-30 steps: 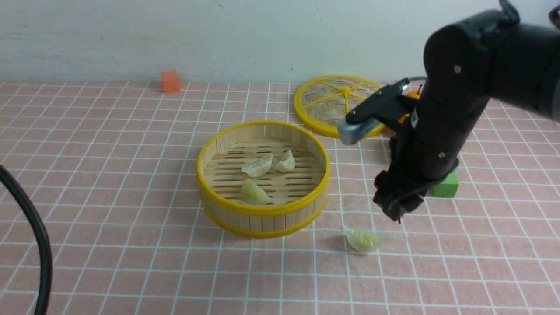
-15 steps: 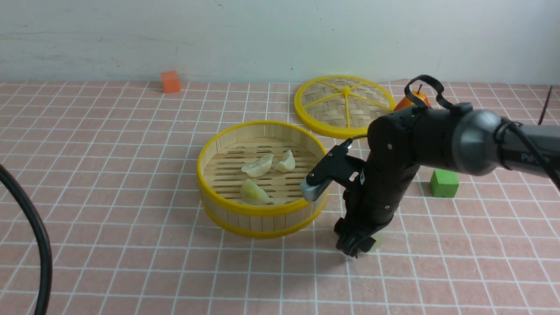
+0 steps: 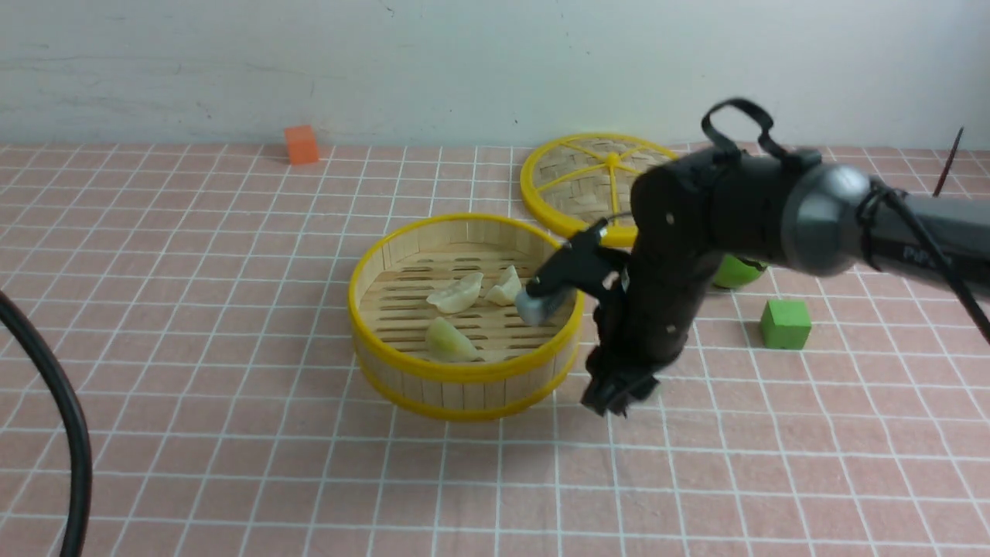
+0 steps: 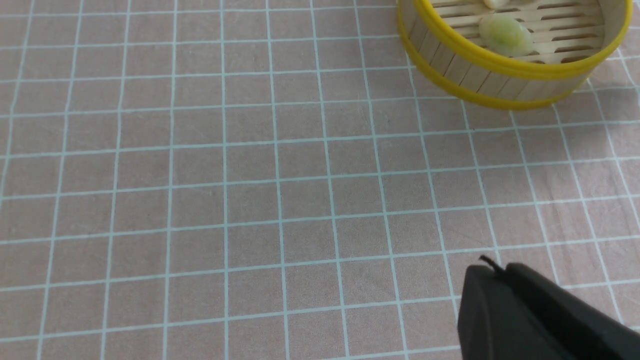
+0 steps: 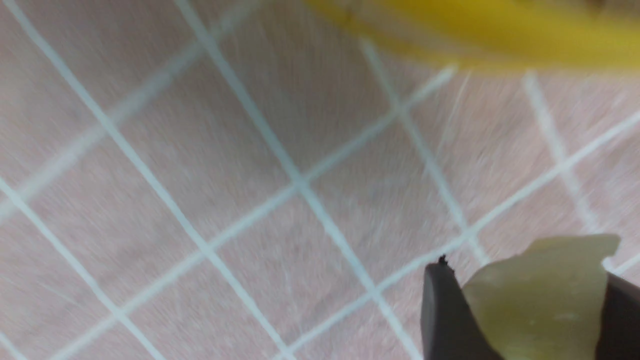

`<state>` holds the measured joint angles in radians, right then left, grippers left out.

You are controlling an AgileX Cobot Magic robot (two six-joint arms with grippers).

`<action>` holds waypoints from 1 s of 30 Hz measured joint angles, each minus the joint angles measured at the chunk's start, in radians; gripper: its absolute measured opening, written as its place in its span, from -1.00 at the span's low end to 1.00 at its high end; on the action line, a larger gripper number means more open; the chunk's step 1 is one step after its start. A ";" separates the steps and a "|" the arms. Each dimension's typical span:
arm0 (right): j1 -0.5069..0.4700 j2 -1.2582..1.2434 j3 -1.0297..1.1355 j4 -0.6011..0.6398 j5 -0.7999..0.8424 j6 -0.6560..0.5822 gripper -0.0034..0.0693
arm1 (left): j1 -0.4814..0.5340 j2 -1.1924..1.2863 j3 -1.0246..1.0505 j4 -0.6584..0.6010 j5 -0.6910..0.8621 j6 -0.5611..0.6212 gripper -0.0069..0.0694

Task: Put the dumplings into the steamer on the table with the pink tablecloth.
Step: 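Place the dumpling in the bamboo steamer basket with the right gripper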

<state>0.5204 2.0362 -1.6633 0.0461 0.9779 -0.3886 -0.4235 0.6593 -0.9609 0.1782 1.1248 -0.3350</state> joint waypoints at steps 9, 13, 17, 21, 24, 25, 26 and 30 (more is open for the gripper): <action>0.069 0.022 -0.256 0.023 -0.062 0.057 -0.11 | 0.000 0.000 0.000 0.000 0.000 0.000 -0.76; 0.069 0.114 -0.262 0.018 -0.130 0.101 -0.11 | 0.000 0.000 0.000 0.000 0.000 0.000 -0.76; 0.069 0.181 -0.262 0.018 -0.159 0.118 -0.11 | 0.000 0.000 0.000 0.000 0.000 0.000 -0.75; 0.069 0.207 -0.262 0.019 -0.168 0.119 0.01 | 0.000 0.000 0.000 0.000 0.000 0.000 -0.73; 0.069 0.208 -0.262 0.019 -0.161 0.119 0.27 | 0.000 0.000 0.000 0.000 0.000 0.000 -0.72; 0.069 0.206 -0.263 0.019 -0.150 0.119 0.41 | 0.000 0.000 0.000 0.000 0.001 0.000 -0.72; 0.069 0.198 -0.264 0.019 -0.138 0.119 0.51 | 0.000 0.000 0.000 0.000 0.001 0.000 -0.72; 0.069 0.133 -0.281 0.019 -0.050 0.119 0.75 | 0.000 0.000 0.000 0.000 0.002 0.000 -0.72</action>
<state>0.5897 2.1690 -1.9445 0.0654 0.9274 -0.2691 -0.4235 0.6593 -0.9609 0.1785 1.1267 -0.3350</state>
